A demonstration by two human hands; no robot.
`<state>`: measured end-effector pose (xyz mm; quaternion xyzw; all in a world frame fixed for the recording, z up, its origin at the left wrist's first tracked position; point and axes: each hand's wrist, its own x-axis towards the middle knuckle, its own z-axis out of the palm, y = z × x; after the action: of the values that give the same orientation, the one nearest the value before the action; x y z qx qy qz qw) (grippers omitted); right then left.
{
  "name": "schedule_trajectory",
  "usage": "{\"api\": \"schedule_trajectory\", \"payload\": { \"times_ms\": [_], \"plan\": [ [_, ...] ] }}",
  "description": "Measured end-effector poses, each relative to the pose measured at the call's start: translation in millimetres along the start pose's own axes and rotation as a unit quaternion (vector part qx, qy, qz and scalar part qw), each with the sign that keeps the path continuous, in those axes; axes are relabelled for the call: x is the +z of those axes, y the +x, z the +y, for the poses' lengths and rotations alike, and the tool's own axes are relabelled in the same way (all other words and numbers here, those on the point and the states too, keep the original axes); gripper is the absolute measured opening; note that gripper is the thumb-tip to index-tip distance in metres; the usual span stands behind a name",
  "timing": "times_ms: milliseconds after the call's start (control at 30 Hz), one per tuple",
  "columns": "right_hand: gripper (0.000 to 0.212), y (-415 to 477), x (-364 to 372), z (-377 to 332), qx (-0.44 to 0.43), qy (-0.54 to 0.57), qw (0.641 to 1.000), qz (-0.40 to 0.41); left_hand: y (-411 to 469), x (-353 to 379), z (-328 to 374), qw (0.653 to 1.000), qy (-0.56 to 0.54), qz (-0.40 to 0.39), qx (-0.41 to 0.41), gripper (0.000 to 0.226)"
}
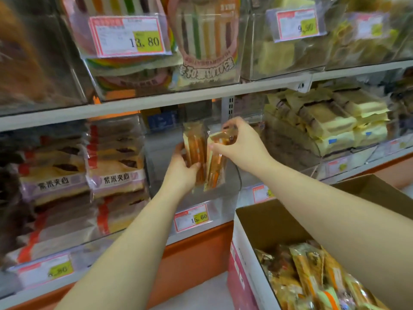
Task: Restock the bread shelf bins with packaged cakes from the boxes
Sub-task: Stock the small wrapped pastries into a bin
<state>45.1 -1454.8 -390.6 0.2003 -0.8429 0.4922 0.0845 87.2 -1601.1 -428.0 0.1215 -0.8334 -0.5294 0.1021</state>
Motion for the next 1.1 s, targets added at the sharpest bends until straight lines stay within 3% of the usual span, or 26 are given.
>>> {"api": "schedule_trajectory", "payload": {
  "times_ms": [167,300,400,433,533,567,767,900,967,1100],
  "plan": [
    [0.04,10,13,36,0.022,-0.073,0.997,-0.03,39,15,-33,0.991,0.08,-0.041,-0.1,0.049],
    [0.038,13,21,52,0.005,-0.137,0.99,-0.045,52,24,-53,0.988,-0.023,-0.011,-0.153,0.03],
    [0.037,28,28,52,-0.009,-0.168,0.985,-0.044,62,25,-54,0.98,-0.12,0.064,-0.143,0.014],
    [0.037,34,30,50,-0.012,-0.182,0.982,-0.05,66,23,-51,0.981,-0.121,0.074,-0.131,0.016],
    [0.039,55,36,43,-0.013,-0.225,0.973,-0.057,77,20,-44,0.987,-0.102,0.061,-0.104,0.059],
    [0.039,61,39,43,-0.015,-0.233,0.971,-0.055,80,20,-42,0.99,-0.092,0.048,-0.097,0.061],
    [0.041,72,50,44,-0.023,-0.27,0.958,-0.088,96,26,-38,0.996,-0.04,-0.041,-0.063,0.008],
    [0.045,71,50,46,-0.02,-0.292,0.944,-0.154,126,41,-65,0.996,0.004,-0.031,-0.086,0.037],
    [0.044,71,49,49,-0.02,-0.298,0.938,-0.176,116,36,-55,0.994,0.03,-0.031,-0.102,0.032],
    [0.046,71,51,50,-0.013,-0.254,0.956,-0.148,101,32,-49,0.987,0.037,-0.111,-0.111,0.052]
  ]
}}
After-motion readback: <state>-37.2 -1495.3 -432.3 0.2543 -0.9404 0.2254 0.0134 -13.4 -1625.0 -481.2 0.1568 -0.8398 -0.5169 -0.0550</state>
